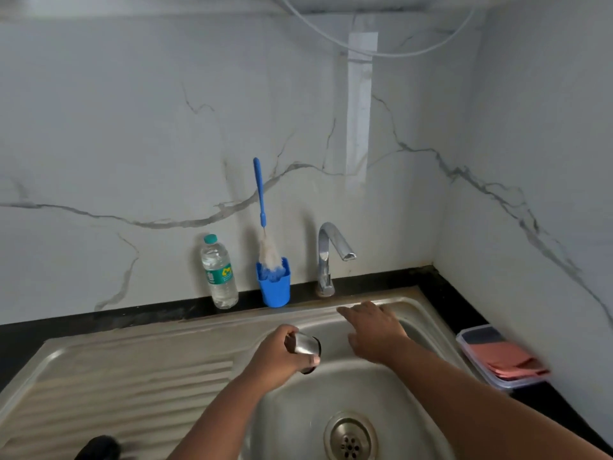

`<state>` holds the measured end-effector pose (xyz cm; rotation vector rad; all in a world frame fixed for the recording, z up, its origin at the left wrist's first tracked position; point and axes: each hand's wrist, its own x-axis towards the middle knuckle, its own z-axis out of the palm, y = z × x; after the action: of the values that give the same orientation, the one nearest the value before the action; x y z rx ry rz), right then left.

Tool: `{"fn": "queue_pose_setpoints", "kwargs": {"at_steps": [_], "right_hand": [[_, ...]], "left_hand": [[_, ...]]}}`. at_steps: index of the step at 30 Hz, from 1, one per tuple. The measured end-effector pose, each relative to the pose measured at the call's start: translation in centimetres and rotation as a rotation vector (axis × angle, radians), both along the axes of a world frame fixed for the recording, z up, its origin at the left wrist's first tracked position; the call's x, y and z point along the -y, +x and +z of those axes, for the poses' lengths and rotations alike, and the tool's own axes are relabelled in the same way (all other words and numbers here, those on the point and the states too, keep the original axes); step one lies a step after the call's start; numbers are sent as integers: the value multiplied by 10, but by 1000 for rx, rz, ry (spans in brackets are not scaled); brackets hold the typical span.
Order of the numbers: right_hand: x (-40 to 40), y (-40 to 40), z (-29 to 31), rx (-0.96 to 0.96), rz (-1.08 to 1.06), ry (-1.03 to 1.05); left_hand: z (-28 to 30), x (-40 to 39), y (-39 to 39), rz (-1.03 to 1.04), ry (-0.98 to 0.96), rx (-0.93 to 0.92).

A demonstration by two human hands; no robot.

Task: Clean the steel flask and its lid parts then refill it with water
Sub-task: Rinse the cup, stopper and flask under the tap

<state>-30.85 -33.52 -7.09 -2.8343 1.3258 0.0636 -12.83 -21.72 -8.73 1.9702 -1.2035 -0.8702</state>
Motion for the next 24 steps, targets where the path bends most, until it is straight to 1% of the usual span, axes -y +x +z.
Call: {"fn": "queue_pose_setpoints", "kwargs": {"at_steps": [2, 7, 9, 10, 15, 18, 21, 24], "right_hand": [[21, -2, -3, 111, -65, 102], [77, 13, -8, 538, -197, 391], [95, 29, -6, 659, -197, 449], [103, 36, -4, 677, -183, 458], [123, 64, -4, 625, -92, 482], [129, 71, -11, 544, 18, 379], [131, 70, -17, 566, 47, 326], [131, 69, -22, 590, 61, 260]], "left_hand": [[-1, 11, -9, 63, -12, -103], [2, 30, -36, 268, -69, -718], [2, 34, -45, 325, -95, -897], [3, 36, -49, 348, -102, -957], [8, 52, -56, 433, -150, -1137], [6, 59, -60, 462, -186, -1305], [-1, 63, -67, 447, -194, -1441], [-8, 67, -76, 443, -187, -1505]]}}
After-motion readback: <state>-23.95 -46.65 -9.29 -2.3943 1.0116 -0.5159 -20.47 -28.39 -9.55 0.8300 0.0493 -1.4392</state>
